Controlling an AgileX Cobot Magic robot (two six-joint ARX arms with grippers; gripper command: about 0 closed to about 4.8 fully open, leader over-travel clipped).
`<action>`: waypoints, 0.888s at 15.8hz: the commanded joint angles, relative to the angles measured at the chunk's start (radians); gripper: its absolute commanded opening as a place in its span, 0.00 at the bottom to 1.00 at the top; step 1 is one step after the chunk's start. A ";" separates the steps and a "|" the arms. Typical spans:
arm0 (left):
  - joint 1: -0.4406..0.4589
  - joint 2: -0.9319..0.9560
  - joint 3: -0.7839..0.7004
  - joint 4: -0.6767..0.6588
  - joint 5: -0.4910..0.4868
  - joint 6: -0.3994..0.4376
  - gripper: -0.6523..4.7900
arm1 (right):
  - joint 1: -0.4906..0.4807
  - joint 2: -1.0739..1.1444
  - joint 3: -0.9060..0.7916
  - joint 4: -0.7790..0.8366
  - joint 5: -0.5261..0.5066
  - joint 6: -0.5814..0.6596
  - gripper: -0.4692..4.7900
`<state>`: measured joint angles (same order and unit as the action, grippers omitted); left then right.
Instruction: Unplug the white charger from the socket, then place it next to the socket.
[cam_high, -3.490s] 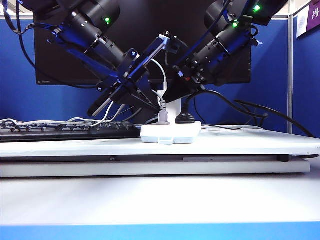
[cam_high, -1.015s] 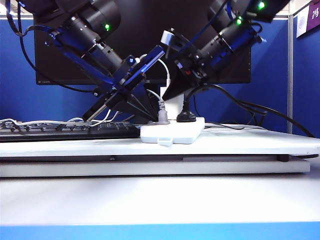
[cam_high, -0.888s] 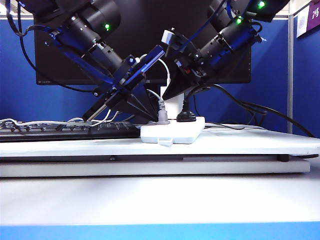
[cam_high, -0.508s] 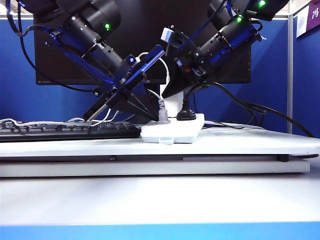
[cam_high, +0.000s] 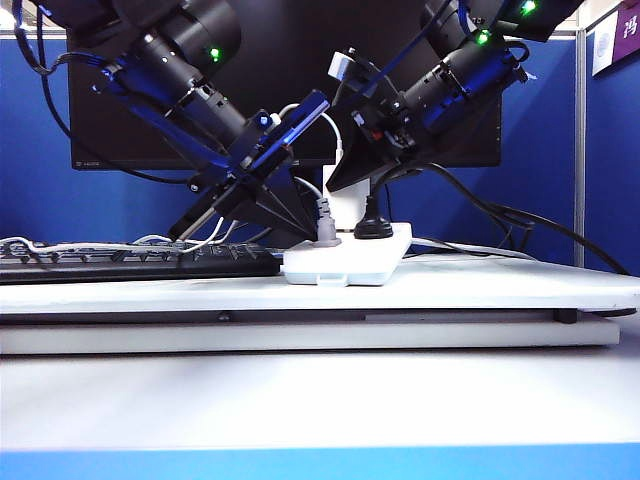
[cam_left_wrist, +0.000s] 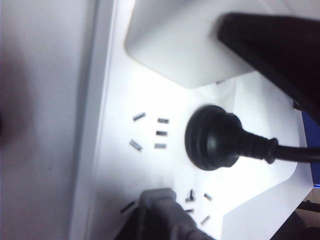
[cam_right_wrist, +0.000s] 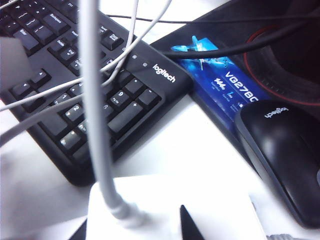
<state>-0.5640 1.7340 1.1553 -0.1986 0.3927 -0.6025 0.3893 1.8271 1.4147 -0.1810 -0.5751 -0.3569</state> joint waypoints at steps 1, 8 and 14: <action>-0.014 0.029 -0.017 -0.077 0.034 0.005 0.11 | 0.013 -0.035 0.028 0.214 -0.127 0.153 0.10; -0.014 0.029 -0.017 -0.077 0.038 0.020 0.11 | 0.014 -0.036 0.028 0.238 -0.134 0.138 0.10; -0.014 0.030 -0.017 -0.077 0.037 0.020 0.11 | 0.012 -0.038 0.028 0.224 -0.156 0.047 0.09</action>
<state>-0.5625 1.7363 1.1553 -0.1867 0.4007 -0.5941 0.3824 1.8278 1.4105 -0.1246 -0.6056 -0.2756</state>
